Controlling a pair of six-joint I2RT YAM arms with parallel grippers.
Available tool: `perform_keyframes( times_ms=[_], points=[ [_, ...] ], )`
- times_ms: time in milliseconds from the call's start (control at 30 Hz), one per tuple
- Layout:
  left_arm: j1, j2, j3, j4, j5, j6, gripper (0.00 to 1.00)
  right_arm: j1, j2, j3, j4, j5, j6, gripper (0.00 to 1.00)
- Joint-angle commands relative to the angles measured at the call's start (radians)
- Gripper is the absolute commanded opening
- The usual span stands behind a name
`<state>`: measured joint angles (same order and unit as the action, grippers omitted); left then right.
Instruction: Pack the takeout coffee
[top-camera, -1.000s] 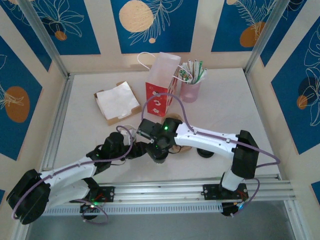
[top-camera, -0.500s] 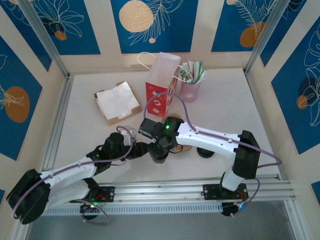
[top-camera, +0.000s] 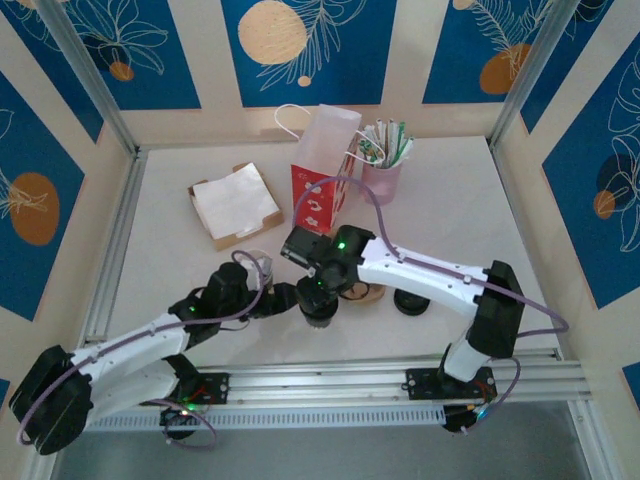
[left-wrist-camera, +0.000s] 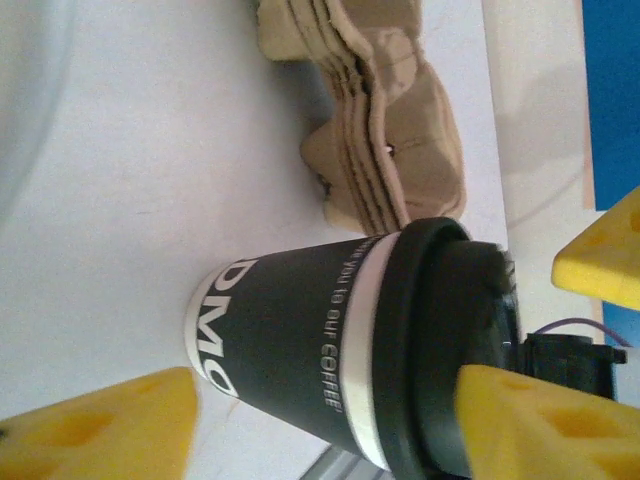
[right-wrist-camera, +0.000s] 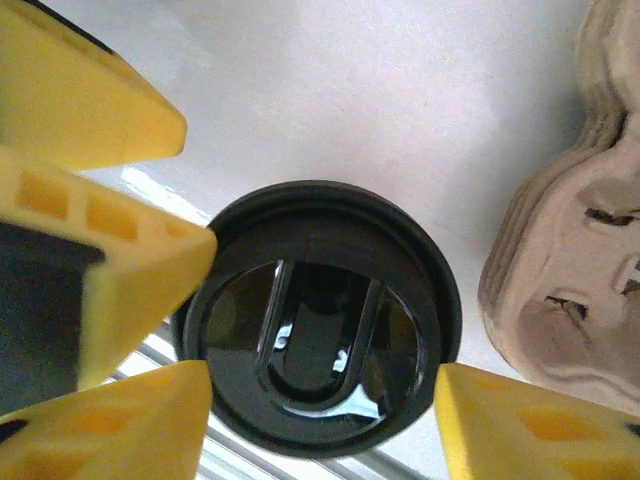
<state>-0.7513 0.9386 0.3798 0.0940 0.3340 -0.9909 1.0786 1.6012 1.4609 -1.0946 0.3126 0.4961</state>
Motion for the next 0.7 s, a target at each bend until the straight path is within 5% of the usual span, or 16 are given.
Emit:
perform_keyframes(
  times_ms=[0,167,367,467,667],
  points=[
    [-0.008,-0.066,0.094,-0.121,-0.020,0.048,0.83,-0.017,-0.118,0.052,-0.035,0.018,0.002,0.70],
    [-0.010,-0.146,0.197,-0.261,-0.051,0.085,0.99,-0.042,-0.270,0.028,-0.009,0.038,0.001,0.81],
    [-0.010,-0.258,0.352,-0.508,-0.167,0.191,1.00,-0.084,-0.462,-0.037,0.019,0.103,0.001,0.99],
    [-0.010,-0.304,0.437,-0.638,-0.284,0.225,1.00,-0.101,-0.566,-0.076,0.027,0.190,0.037,0.99],
    [-0.010,-0.311,0.570,-0.807,-0.511,0.234,1.00,-0.148,-0.715,-0.153,0.044,0.156,0.041,0.99]
  ],
)
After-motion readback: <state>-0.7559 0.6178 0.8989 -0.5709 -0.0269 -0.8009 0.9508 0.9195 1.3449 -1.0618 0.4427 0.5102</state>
